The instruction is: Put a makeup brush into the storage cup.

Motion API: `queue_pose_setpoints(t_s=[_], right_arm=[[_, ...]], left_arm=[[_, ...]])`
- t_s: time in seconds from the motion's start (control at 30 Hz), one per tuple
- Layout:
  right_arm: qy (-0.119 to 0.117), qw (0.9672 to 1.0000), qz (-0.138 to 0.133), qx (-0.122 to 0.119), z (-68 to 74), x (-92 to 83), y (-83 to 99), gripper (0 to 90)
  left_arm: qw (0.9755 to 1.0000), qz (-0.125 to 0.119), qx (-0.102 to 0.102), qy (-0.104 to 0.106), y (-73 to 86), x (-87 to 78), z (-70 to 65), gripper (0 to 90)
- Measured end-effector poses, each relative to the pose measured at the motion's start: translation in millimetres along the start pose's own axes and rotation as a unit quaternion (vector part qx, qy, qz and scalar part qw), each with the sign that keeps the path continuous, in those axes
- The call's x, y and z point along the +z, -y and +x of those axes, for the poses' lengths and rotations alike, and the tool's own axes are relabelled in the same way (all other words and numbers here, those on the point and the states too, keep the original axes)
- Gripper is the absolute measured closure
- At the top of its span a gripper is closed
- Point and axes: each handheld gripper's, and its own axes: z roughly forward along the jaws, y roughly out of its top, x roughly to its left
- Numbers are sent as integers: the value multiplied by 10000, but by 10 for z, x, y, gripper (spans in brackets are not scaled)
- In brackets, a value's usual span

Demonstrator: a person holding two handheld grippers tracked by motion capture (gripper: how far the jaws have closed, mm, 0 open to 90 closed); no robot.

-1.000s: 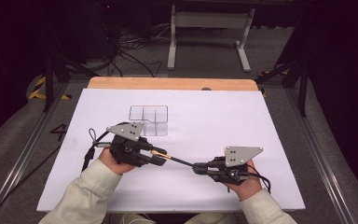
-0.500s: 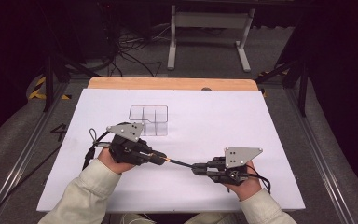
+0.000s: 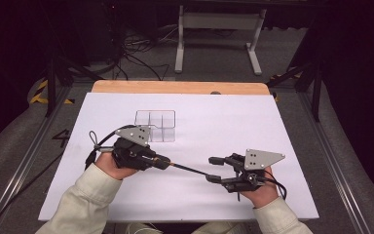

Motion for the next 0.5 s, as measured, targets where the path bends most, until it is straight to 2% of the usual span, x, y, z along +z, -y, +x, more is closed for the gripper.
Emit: queue_pose_setpoints(t_s=[0.07, 0.27, 0.37, 0.5], right_arm=[[106, 9999, -56, 47, -15, -26, 8, 367], [404, 9987, -253, 177, -39, -145, 32, 255], [596, 9976, -193, 310, -48, -196, 52, 204], [754, 9963, -169, 375, -67, -267, 95, 191]], left_arm=[[9999, 35, -68, -141, -2, -51, 11, 833], [9991, 47, -233, -352, -6, -153, 29, 834], [9984, 52, -326, -448, -27, -218, 33, 833], [9972, 99, -460, -573, -71, -298, 49, 834]])
